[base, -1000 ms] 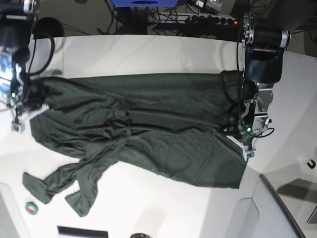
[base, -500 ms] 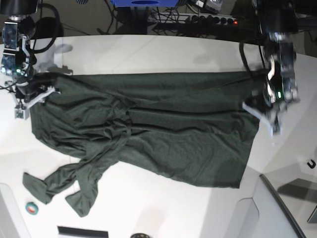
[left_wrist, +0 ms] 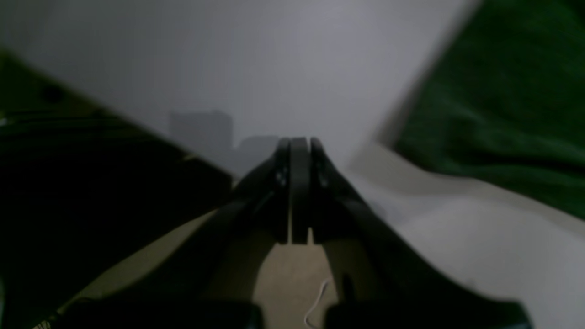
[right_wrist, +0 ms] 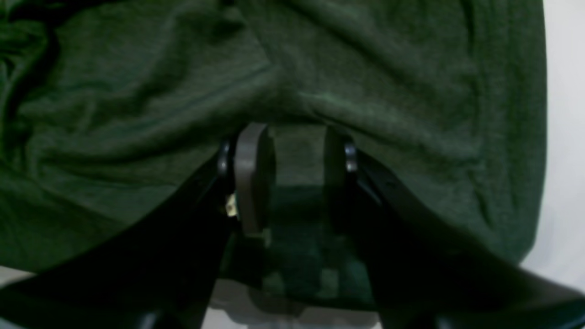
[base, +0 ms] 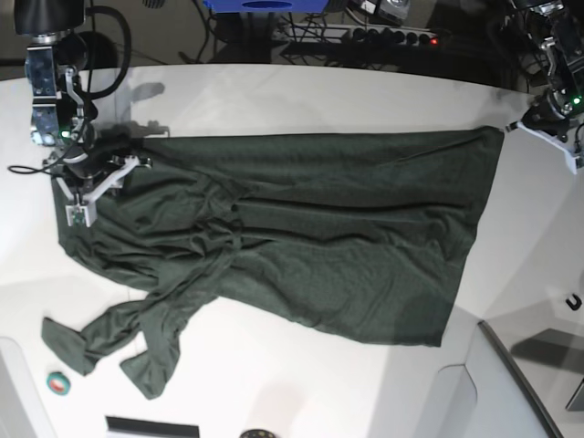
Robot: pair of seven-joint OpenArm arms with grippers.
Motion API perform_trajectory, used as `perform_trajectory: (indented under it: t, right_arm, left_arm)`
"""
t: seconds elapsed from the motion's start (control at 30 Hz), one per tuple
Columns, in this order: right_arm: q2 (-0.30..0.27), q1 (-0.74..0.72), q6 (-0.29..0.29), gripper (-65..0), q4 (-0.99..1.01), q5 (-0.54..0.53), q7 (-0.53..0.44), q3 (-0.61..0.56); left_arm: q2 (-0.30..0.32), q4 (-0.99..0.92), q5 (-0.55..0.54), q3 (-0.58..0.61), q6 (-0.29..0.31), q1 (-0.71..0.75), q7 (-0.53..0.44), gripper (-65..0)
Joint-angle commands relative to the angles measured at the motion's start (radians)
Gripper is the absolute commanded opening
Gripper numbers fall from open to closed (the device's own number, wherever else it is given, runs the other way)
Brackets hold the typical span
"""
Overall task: Layout the t-shirt on the table in an organized manner, then fold the t-shirt properly
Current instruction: 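Release the shirt with both grippers and raise them, then lower the right gripper onto the shirt corner near the collar and grasp it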
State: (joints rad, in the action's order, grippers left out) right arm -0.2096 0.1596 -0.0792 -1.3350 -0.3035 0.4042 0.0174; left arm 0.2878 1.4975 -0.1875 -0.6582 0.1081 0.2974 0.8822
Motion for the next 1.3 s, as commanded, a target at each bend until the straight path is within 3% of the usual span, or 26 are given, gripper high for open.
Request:
perform_trajectory:
  t: [0.0,0.13,0.3,0.5,0.67,0.77,0.83,1.0,1.27]
  right_arm:
    - [-0.001,-0.022,0.000,-44.7,-0.018,0.003,-0.021,0.000]
    - [0.005,-0.025,0.000,-43.7,-0.019,0.005,-0.020,0.000]
    - [0.008,-0.025,0.000,-30.2,-0.103,0.003,0.077,0.000]
    - [0.008,-0.050,-0.003,-29.4,-0.100,0.003,0.086,0.000]
    - [0.020,-0.091,-0.106,-29.6,-0.024,0.003,0.086,0.002]
    - [0.034,-0.113,-0.132,-29.7,0.030,0.003,0.086,0.008]
    - [0.034,-0.121,-0.132,-33.6,0.051,0.003,0.086,0.008]
    - [0.034,-0.121,-0.132,-60.6,0.055,0.003,0.088,0.008]
    - [0.032,-0.084,-0.132,-63.5,0.032,0.003,0.089,0.009]
  left_arm:
    - [0.014,0.016,-0.002,-0.010,0.000,0.010,-0.013,-65.0]
    - [0.014,0.016,-0.002,-0.010,0.000,0.039,-0.033,-65.0]
    - [0.014,0.013,-0.002,-0.010,0.000,0.044,-0.033,-65.0]
    - [0.014,0.016,-0.008,-0.008,0.000,0.044,-0.033,-65.0]
    - [0.011,0.008,-0.010,-0.005,0.000,0.044,-0.033,-65.0]
    - [0.009,0.008,-0.010,-0.008,0.000,0.044,-0.033,-65.0]
    - [0.009,0.008,-0.010,-0.008,0.000,0.044,-0.033,-65.0]
    - [0.009,0.007,-0.010,-0.008,0.000,0.044,-0.033,-65.0]
    - [0.009,0.007,-0.010,-0.002,0.000,0.042,-0.033,-65.0]
